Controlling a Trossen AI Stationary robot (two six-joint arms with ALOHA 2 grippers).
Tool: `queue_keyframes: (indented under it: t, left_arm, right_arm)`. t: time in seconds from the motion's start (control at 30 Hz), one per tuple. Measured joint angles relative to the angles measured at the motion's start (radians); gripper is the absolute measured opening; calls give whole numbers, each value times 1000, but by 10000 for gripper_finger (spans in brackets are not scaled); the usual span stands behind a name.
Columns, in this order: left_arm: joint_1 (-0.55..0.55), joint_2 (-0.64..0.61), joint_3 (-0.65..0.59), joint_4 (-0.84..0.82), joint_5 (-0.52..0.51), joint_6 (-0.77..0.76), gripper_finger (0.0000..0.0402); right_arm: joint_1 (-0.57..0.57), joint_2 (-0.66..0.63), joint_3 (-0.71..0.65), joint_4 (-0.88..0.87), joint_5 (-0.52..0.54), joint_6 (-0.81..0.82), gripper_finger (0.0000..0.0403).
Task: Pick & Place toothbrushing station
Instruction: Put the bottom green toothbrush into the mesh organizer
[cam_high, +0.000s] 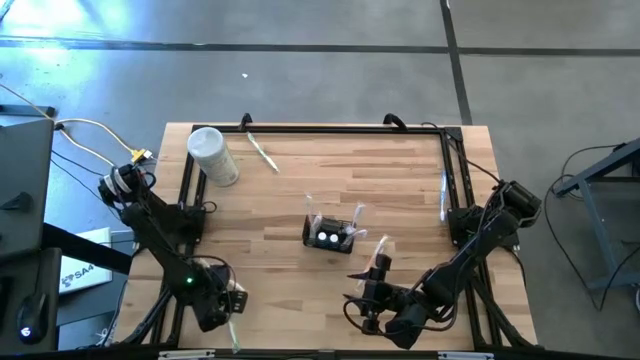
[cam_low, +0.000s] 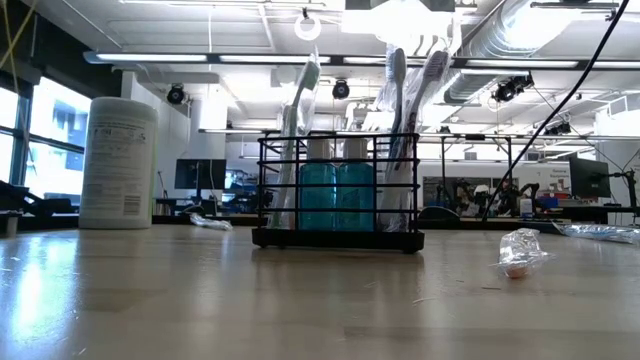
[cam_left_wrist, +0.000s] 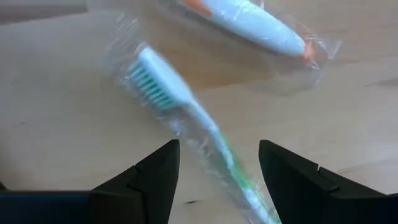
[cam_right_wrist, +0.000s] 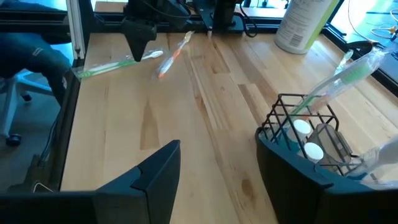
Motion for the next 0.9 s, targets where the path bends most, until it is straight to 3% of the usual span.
queue_keyframes:
  t: [0.47,0.6,0.8,0.9]
  left_arm:
    - [34,112,4,40,108,62,207]
    - [41,120,3,43,147,106,158]
    - [39,122,2,40,142,140,24]
    - [39,122,2,45,142,182,20]
  right_arm:
    - [0,0,0,2,-1,0,203]
    - [0,0,0,2,-29,1,203]
    - [0,0,0,-2,-50,22,203]
    - [2,0,0,-2,-50,24,203]
